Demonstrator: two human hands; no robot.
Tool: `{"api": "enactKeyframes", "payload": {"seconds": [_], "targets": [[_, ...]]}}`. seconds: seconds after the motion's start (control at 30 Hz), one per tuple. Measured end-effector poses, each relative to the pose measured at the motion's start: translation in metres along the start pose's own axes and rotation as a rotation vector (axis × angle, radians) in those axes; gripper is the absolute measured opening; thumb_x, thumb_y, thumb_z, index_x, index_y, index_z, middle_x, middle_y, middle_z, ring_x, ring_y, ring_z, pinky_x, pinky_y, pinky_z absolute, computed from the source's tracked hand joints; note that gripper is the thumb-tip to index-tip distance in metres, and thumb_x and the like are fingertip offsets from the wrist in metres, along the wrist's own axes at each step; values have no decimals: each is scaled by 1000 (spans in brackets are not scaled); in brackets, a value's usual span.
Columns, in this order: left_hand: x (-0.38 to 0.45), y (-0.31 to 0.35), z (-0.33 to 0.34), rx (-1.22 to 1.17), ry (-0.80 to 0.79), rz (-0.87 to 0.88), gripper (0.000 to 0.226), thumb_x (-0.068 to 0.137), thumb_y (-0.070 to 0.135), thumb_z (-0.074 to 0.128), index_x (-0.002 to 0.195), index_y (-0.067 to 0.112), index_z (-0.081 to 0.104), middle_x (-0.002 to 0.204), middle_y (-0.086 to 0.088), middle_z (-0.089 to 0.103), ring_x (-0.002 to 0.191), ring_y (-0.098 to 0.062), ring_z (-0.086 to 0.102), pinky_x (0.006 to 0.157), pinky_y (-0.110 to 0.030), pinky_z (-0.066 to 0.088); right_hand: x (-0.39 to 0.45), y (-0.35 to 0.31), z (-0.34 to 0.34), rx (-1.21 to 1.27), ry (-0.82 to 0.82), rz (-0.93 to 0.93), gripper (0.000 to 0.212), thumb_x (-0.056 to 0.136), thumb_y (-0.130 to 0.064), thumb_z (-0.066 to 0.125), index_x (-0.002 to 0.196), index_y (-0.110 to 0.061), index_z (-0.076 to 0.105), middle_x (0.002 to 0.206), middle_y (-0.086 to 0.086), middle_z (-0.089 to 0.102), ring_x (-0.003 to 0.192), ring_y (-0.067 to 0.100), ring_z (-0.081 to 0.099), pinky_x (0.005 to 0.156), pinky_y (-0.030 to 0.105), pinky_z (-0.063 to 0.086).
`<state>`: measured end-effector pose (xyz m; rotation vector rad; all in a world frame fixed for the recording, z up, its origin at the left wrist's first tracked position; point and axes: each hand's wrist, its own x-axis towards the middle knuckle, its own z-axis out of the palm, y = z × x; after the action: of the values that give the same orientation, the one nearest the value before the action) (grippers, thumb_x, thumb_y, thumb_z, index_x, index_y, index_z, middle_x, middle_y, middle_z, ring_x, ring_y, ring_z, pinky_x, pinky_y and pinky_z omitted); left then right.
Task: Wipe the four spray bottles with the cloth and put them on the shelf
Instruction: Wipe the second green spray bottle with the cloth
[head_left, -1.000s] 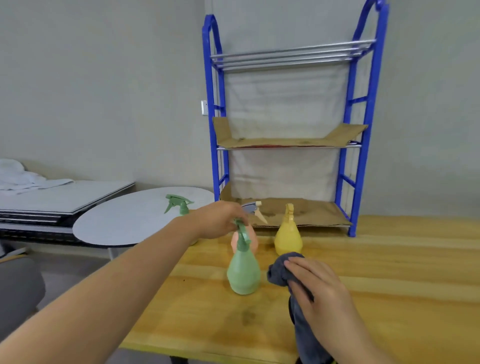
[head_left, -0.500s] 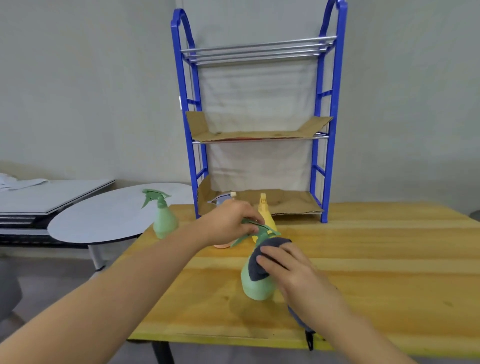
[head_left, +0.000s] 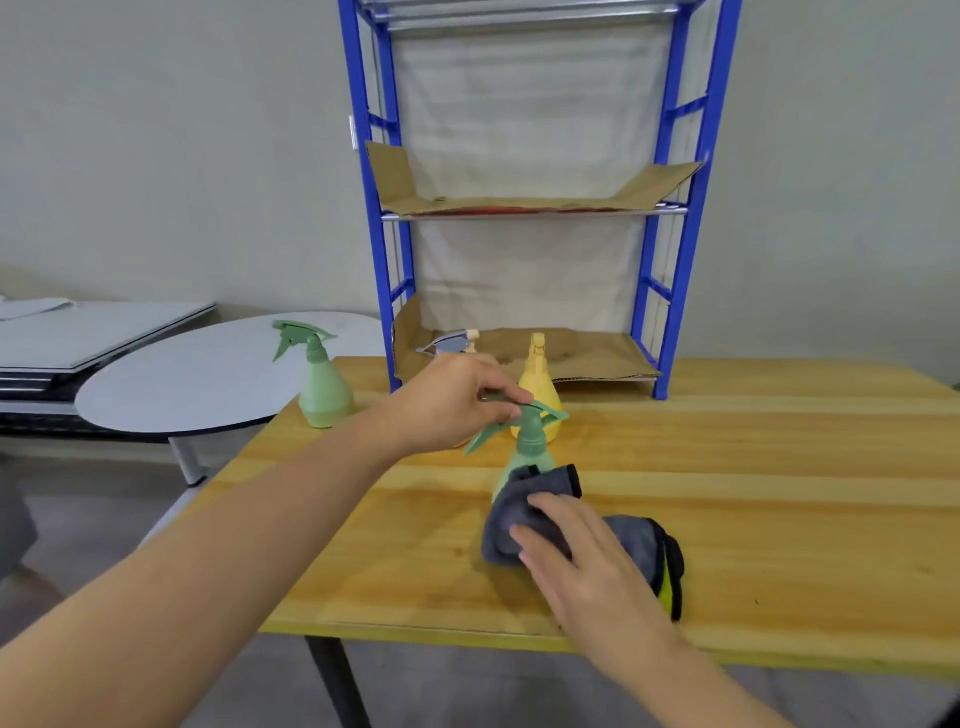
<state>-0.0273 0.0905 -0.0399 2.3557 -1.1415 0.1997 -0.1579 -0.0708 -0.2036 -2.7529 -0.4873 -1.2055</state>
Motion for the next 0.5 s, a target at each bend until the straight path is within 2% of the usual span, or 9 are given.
{"api": "enactKeyframes", "payload": {"seconds": [0.07, 0.17, 0.27, 0.4, 0.5], "targets": [[0, -1, 1, -9, 9, -1, 23, 93, 28, 71, 116, 30, 76, 106, 6, 69, 101, -8, 59, 92, -22, 44, -2, -3, 0, -36, 19, 129, 33, 88, -22, 70, 117, -14, 56, 126, 14, 50, 118, 34, 51, 90, 46, 48], [-1, -4, 2, -24, 18, -1, 23, 93, 29, 71, 116, 31, 76, 106, 9, 68, 100, -5, 59, 91, -23, 46, 1, -8, 0, -38, -10, 272, 52, 85, -32, 72, 129, -12, 52, 133, 13, 48, 120, 32, 50, 93, 44, 49], [0, -4, 4, -22, 15, -3, 23, 93, 30, 71, 116, 31, 76, 107, 9, 68, 100, -5, 59, 89, -23, 47, 6, -9, 1, -43, -59, 258, 65, 81, -23, 74, 138, -12, 46, 138, 9, 50, 113, 29, 56, 83, 42, 54], [1, -2, 3, 12, 15, -35, 24, 95, 31, 69, 117, 28, 75, 107, 9, 67, 101, -8, 59, 90, -26, 48, 5, -2, -2, -37, -54, 207, 63, 73, -8, 78, 130, -15, 52, 127, 2, 57, 99, 27, 59, 77, 39, 55], [4, -1, 3, -20, -1, -52, 22, 94, 31, 70, 114, 28, 76, 92, 21, 61, 89, -1, 59, 77, -17, 44, 13, 3, -22, -16, 24, 136, 57, 72, 0, 77, 124, -15, 62, 122, -3, 60, 94, 24, 57, 75, 35, 55]]}}
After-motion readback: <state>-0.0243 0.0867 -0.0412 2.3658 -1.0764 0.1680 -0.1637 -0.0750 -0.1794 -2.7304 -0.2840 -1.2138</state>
